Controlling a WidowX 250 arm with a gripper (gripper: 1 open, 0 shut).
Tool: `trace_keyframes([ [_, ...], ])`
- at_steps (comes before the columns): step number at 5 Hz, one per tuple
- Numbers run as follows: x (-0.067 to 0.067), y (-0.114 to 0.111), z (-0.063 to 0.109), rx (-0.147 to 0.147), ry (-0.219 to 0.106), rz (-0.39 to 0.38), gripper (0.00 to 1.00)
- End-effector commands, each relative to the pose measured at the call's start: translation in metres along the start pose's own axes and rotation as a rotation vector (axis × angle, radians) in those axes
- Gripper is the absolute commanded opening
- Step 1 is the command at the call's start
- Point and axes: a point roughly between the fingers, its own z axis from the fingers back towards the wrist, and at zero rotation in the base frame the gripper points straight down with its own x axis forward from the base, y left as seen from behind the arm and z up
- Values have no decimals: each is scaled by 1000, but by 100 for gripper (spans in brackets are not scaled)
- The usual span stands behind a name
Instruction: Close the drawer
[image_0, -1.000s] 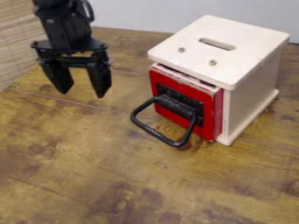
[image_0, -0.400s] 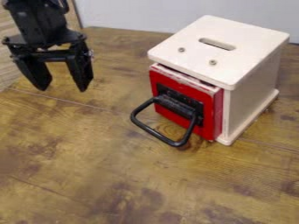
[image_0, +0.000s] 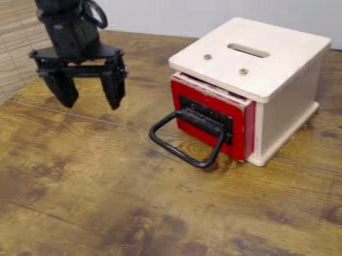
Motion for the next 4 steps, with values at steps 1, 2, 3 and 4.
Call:
trace_keyframes([
  [1,-2,-5,29,-41,-69,-111,100],
  [2,-12,3,38,-54,-85,-92,100],
  [3,-22,12,45,-49,-102,-30,100],
  [4,-23,20,42,-40,-110,20,100],
])
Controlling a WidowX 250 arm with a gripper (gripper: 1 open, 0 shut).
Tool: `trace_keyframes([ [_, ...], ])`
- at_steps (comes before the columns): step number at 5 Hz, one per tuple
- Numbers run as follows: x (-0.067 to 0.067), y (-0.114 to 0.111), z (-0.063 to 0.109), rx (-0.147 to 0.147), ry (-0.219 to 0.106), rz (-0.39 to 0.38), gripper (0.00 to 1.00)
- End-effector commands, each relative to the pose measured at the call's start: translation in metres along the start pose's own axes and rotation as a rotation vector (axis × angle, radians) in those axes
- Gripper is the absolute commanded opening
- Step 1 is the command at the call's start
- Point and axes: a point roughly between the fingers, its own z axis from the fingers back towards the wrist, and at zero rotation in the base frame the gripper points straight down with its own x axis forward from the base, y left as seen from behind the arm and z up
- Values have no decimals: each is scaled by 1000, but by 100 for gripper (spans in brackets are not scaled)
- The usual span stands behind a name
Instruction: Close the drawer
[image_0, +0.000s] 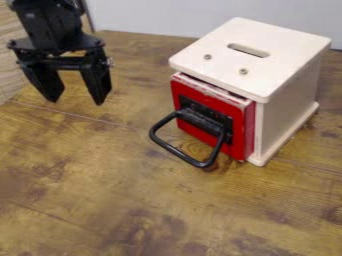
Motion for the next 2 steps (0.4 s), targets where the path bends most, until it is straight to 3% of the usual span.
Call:
trace_keyframes([
  [1,10,2,7,23,-49,53,100],
  [2,18,-5,-1,39,-41,38,100],
])
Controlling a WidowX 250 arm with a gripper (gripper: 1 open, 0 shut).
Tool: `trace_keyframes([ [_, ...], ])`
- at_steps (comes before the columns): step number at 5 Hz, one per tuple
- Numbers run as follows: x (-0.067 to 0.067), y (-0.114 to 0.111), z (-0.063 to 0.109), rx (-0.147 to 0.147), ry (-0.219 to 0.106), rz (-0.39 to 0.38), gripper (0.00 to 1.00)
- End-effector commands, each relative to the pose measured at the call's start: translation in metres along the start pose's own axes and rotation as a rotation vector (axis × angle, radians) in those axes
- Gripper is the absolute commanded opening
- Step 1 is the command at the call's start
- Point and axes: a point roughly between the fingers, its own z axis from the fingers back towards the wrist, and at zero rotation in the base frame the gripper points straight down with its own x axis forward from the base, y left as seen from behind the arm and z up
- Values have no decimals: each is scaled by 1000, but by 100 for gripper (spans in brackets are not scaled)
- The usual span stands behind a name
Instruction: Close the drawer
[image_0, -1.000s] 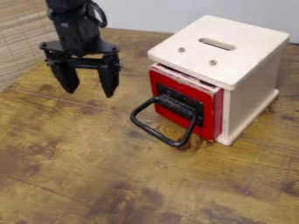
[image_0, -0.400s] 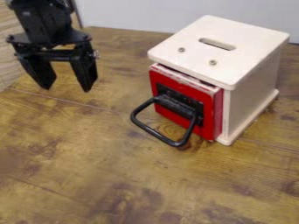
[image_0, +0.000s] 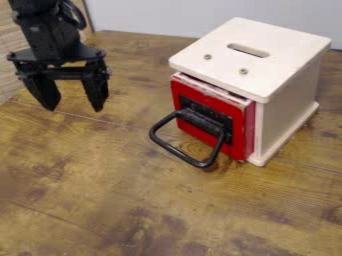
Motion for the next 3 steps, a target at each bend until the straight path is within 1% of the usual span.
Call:
trace_keyframes([
  [1,14,-18,19,-5,-67,-85,100],
  [2,9,-18,26,-35,-58,-147,100],
  [3,2,-11,30,-46,-58,-133,100],
])
